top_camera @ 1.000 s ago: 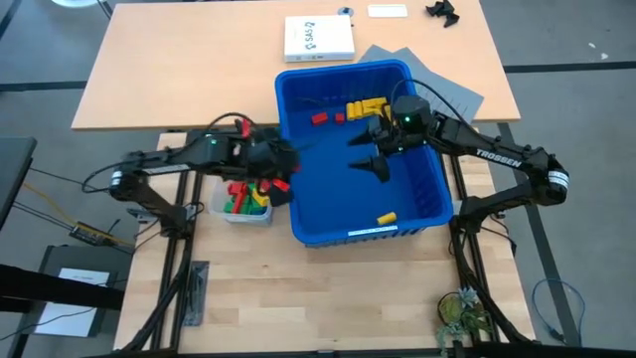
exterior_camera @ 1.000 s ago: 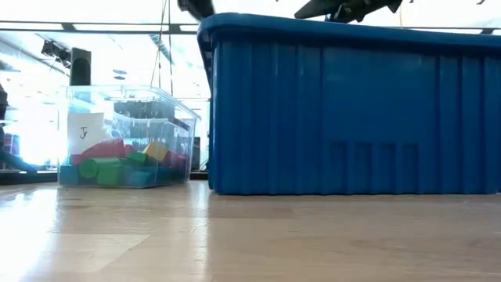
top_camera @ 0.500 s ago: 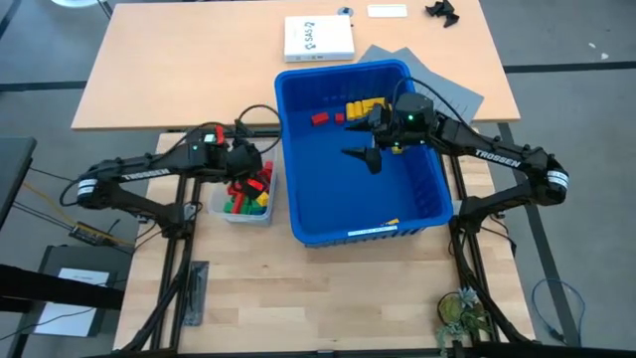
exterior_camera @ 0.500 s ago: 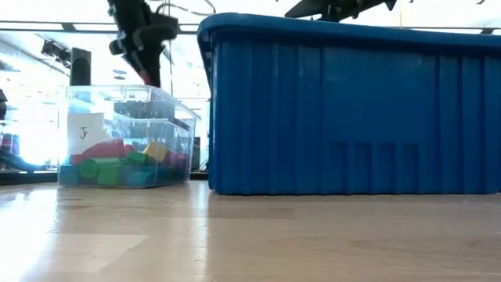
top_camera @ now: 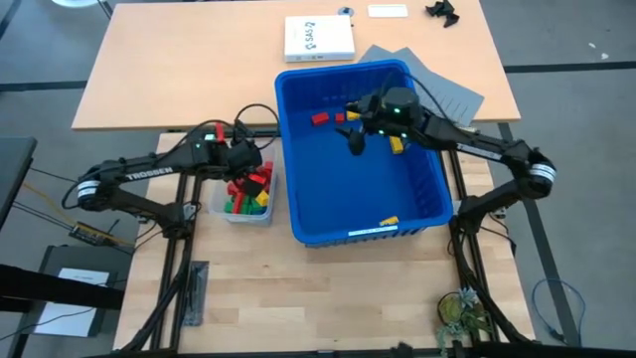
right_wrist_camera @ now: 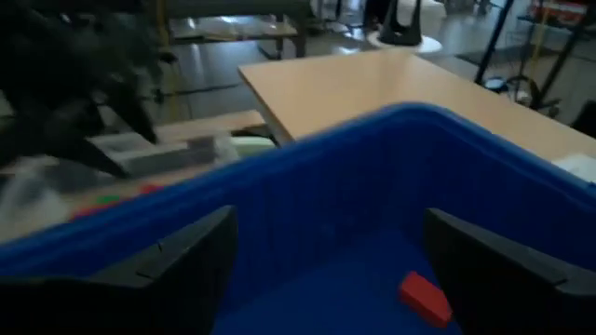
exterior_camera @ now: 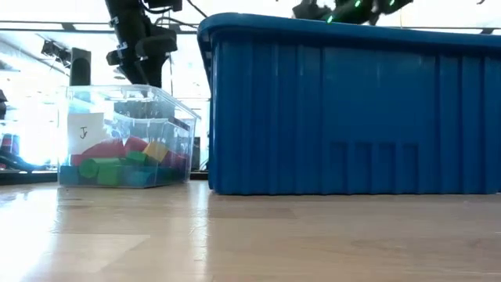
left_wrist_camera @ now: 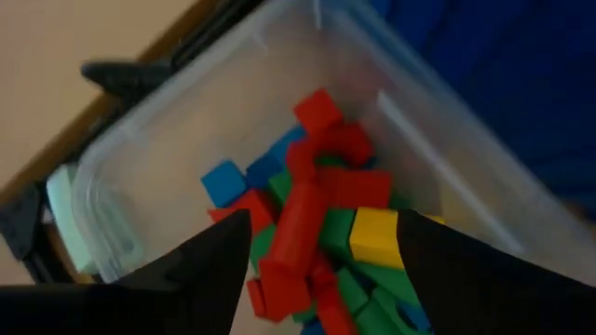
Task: Sort blocks
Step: Put the red block into the transparent bin
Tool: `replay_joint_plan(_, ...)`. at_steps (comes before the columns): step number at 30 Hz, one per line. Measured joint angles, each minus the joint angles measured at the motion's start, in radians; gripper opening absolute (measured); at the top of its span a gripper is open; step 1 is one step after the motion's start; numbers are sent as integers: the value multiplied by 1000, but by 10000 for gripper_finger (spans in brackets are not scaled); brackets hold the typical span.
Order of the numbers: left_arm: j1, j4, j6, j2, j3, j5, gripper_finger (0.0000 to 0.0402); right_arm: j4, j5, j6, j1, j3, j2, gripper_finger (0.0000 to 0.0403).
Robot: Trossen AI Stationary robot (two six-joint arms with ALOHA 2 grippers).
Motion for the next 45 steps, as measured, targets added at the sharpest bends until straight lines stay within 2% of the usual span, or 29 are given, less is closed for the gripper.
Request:
replay_joint_plan(6, 0, 44, 33, 0, 9, -2, 281, -26, 17, -46, -93, 72, 180, 336)
replay_joint_plan(16, 0, 46, 39, 0, 9, -3, 281, -245, 27, -71, -212, 396, 523, 330)
replay_joint_plan(22, 0, 47, 43, 1, 9, -3, 282, -343, 30, -88, -259, 519, 679, 311)
replay_joint_plan(27, 0, 48, 43, 1, 9, -3, 282, -339, 90, -79, -282, 532, 760, 301)
replay_joint_plan(35, 0, 80, 41, 1, 9, -2, 282, -317, 98, -75, -298, 533, 862, 295)
replay_joint_plan(42, -1, 86, 41, 1, 9, -2, 282, -347, 96, -68, -298, 536, 870, 292)
replay_joint_plan(45, -1, 88, 41, 1, 9, -2, 282, -352, 96, -60, -298, 536, 870, 279)
